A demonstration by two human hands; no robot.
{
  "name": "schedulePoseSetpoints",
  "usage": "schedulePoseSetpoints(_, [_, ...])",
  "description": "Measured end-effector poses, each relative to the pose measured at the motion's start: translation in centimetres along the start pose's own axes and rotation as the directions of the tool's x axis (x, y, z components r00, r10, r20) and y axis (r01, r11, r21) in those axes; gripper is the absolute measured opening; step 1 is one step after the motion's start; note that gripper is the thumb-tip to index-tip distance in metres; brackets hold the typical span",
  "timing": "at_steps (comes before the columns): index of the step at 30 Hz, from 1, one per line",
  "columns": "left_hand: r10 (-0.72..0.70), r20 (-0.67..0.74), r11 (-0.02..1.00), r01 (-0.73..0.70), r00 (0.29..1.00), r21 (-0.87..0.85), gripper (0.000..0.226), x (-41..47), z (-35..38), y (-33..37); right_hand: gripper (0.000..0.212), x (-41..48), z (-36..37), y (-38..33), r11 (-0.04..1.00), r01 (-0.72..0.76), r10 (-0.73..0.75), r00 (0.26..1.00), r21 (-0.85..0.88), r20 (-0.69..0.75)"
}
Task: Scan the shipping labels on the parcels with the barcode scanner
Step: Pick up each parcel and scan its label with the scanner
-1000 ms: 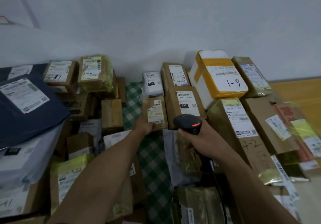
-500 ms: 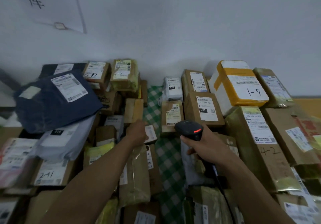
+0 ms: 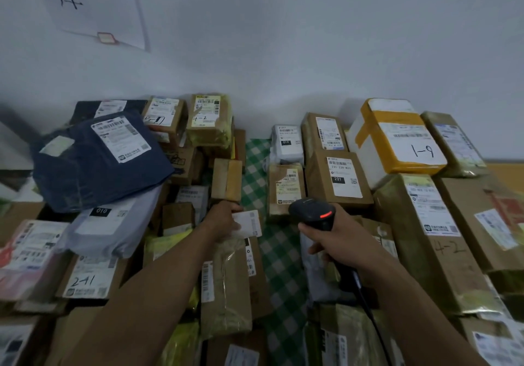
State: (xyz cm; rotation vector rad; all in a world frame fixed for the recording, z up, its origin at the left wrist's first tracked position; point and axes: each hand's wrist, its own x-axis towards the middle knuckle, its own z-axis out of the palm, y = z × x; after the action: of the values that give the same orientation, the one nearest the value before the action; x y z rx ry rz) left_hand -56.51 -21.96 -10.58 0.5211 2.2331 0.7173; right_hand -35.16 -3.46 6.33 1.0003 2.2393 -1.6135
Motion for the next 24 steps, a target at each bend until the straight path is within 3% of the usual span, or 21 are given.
schedulePoseSetpoints(8, [0.031,-0.118,0.998,-0.038,0.993,-0.055,0.041,-4.4,-3.5,4.2,0.054,-0.5,0.2,-0.7,0.999,0.039,-0.039,0.999,-0.007,-0.012])
schedulePoseSetpoints(13, [0.171,-0.175,0.966,-0.200,0.970,-0.163,0.036,-11.8,-5.4,8.0,0.055,-2.0,0.1,-1.0,0.983,0.158,-0.135,0.970,0.099,-0.201])
schedulePoseSetpoints(16, [0.226,-0.232,0.918,-0.286,0.946,-0.274,0.034,-16.2,-5.0,8.7,0.070,-2.8,-0.2,-1.0,0.968,0.224,-0.184,0.940,0.115,-0.287])
schedulePoseSetpoints(19, [0.241,-0.275,0.863,-0.335,0.931,-0.378,0.032,-19.7,-3.8,8.9,0.058,-4.7,-0.4,-1.4,0.938,0.294,-0.248,0.938,0.181,-0.241])
schedulePoseSetpoints(24, [0.300,-0.241,0.785,-0.383,0.923,-0.487,0.035,-24.1,-2.9,9.8,0.071,-8.4,-0.3,-0.7,0.896,0.325,-0.313,0.946,0.304,-0.086])
